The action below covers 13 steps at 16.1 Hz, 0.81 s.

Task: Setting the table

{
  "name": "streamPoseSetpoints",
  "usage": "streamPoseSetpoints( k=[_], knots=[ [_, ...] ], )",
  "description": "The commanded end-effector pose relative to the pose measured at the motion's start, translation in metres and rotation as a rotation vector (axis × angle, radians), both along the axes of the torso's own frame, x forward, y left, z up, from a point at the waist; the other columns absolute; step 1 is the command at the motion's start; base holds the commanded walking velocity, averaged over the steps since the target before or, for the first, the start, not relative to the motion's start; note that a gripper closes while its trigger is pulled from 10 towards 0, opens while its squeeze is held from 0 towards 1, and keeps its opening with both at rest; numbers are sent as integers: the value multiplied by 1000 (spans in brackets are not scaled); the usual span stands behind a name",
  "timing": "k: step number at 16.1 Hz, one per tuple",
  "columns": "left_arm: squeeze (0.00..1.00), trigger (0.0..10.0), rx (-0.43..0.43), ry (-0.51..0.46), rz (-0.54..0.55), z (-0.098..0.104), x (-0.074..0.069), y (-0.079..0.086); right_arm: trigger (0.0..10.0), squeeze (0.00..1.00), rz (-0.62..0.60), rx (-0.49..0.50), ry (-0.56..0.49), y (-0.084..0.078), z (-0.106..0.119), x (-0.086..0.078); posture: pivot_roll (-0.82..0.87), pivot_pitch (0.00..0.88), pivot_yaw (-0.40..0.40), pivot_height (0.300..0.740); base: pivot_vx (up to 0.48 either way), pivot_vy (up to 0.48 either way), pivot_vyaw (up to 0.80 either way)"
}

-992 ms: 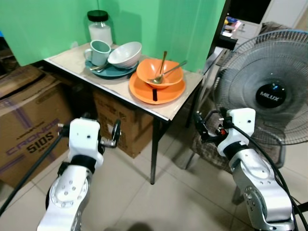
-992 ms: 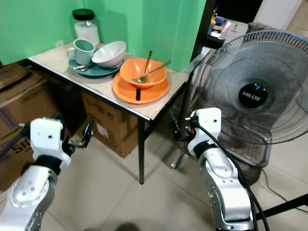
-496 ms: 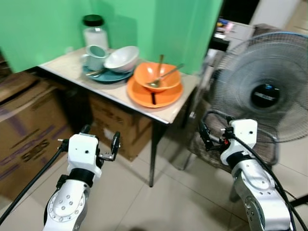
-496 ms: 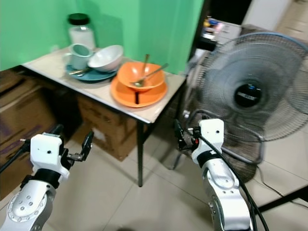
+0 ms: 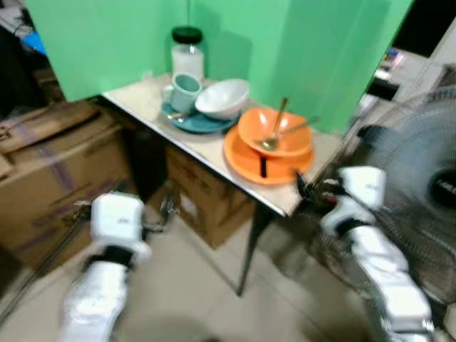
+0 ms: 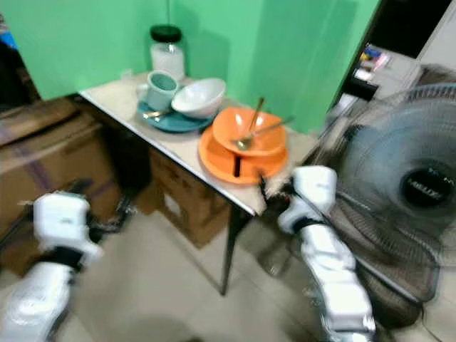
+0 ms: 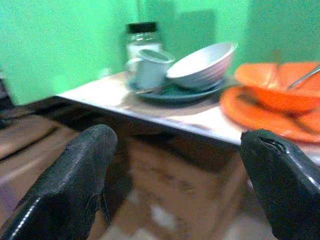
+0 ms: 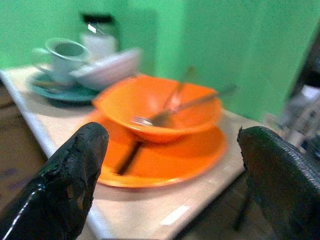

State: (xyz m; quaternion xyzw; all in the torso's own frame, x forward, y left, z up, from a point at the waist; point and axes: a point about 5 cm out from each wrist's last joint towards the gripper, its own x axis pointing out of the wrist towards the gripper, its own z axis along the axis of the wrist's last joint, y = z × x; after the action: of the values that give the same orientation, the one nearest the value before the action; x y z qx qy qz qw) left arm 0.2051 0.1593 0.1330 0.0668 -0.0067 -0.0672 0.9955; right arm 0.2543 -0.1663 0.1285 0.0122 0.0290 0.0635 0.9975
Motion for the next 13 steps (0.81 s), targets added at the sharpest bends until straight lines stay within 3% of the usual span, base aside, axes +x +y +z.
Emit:
streamPoseSetpoints(
  k=[1, 6, 9, 13],
  knots=[
    [0, 10000, 19, -10, 20, 3, 0, 7, 10000, 0, 48, 22, -4, 11, 3, 3, 125, 0, -59, 740, 382, 0, 0],
    [0, 10000, 21, -16, -7, 6, 3, 4, 10000, 0, 70, 10, -25, 11, 9, 10, 130, 0, -69, 740, 381, 0, 0],
    [0, 10000, 25, -15, -11, 6, 2, 4, 10000, 0, 87, 12, -34, 11, 12, 13, 131, 0, -74, 740, 384, 0, -721],
    [0, 10000, 29, -17, -9, 6, 1, 3, 10000, 0, 148, -6, -51, 14, 15, 15, 140, 0, -82, 740, 382, 0, 0]
  ],
)
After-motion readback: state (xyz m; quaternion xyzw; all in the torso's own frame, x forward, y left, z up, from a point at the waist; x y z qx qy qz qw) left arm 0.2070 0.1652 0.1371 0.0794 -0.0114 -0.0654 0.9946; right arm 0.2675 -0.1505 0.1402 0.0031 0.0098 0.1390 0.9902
